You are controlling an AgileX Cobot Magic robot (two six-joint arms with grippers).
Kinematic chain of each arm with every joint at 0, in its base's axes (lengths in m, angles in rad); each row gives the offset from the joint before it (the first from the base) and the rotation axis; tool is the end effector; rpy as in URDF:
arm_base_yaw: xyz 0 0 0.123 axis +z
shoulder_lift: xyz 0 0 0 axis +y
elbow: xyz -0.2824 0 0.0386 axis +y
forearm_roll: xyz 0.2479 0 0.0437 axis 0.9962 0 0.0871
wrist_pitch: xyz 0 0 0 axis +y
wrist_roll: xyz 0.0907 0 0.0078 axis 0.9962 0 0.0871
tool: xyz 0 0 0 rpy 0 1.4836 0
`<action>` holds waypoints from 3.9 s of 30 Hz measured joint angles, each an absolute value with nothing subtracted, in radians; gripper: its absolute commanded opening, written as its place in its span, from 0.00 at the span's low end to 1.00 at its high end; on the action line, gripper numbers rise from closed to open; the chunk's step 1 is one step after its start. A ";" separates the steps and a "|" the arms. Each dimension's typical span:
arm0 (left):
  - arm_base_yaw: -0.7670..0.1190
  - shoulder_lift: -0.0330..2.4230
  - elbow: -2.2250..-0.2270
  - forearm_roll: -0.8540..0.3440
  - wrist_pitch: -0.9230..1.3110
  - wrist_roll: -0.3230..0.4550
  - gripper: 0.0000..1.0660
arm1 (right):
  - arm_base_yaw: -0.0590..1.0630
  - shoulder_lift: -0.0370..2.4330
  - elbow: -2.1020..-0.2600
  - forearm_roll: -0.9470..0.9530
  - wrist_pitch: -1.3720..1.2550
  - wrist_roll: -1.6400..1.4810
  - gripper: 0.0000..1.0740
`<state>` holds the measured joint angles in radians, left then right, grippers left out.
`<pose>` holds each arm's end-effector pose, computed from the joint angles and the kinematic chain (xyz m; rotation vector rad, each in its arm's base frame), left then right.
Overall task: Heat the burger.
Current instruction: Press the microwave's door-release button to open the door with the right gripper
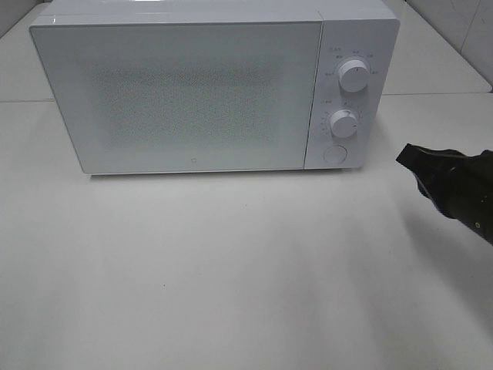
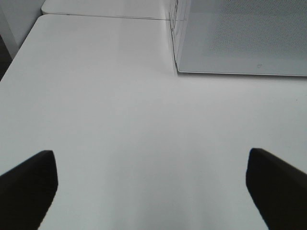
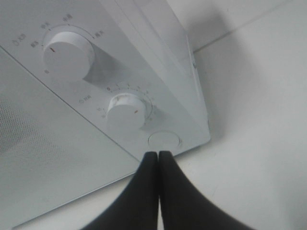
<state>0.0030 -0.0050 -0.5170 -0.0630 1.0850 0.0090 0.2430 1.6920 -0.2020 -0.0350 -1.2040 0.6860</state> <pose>-0.0087 -0.0051 0.2800 0.0108 2.0456 -0.0679 0.2179 0.0571 0.1370 0.3653 1.7851 0.6863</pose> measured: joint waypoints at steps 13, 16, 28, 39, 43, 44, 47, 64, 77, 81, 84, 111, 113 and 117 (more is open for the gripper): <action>0.003 -0.005 -0.517 -0.063 1.085 0.009 0.95 | 0.275 1.738 -0.220 -0.013 -1.205 1.133 0.00; 0.003 -0.005 -0.517 -0.063 1.085 0.009 0.95 | 0.275 1.738 -0.255 -0.008 -1.176 1.178 0.00; 0.003 -0.005 -0.517 -0.063 1.085 0.009 0.95 | 0.279 1.773 -0.386 0.034 -0.996 1.273 0.00; 0.003 -0.005 -0.517 -0.063 1.085 0.009 0.95 | 0.388 1.921 -0.484 0.075 -1.022 1.396 0.00; 0.003 -0.005 -0.517 -0.063 1.085 0.009 0.95 | 0.406 1.957 -0.539 0.094 -1.014 1.402 0.00; 0.003 -0.005 -0.517 -0.063 1.085 0.009 0.95 | 0.406 1.957 -0.539 0.094 -1.014 1.402 0.00; 0.003 -0.005 -0.517 -0.063 1.085 0.009 0.95 | 0.406 1.969 -0.564 0.103 -0.987 1.402 0.00; 0.003 -0.005 -0.517 -0.063 1.085 0.009 0.95 | 0.406 2.036 -0.662 0.189 -0.900 1.392 0.00; 0.003 -0.005 -0.517 -0.063 1.085 0.009 0.95 | 0.405 2.071 -0.717 0.225 -0.889 1.357 0.00; 0.003 -0.005 -0.517 -0.063 1.085 0.009 0.95 | 0.405 2.082 -0.727 0.228 -0.884 1.357 0.00; 0.003 -0.005 -0.517 -0.063 1.085 0.009 0.95 | 0.405 2.086 -0.731 0.230 -0.884 1.357 0.00; 0.003 -0.005 -0.517 -0.062 1.085 0.009 0.95 | 0.395 2.093 -0.762 0.276 -0.867 1.306 0.00; 0.003 -0.005 -0.517 -0.062 1.085 0.009 0.95 | 0.395 2.093 -0.762 0.276 -0.867 1.306 0.00; 0.003 -0.005 -0.517 -0.062 1.085 0.009 0.95 | 0.395 2.095 -0.762 0.270 -0.874 1.308 0.00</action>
<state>0.0030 -0.0050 -0.5170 -0.0620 1.0850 0.0090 0.3950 2.0950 -0.7620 0.2700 -0.8740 1.3080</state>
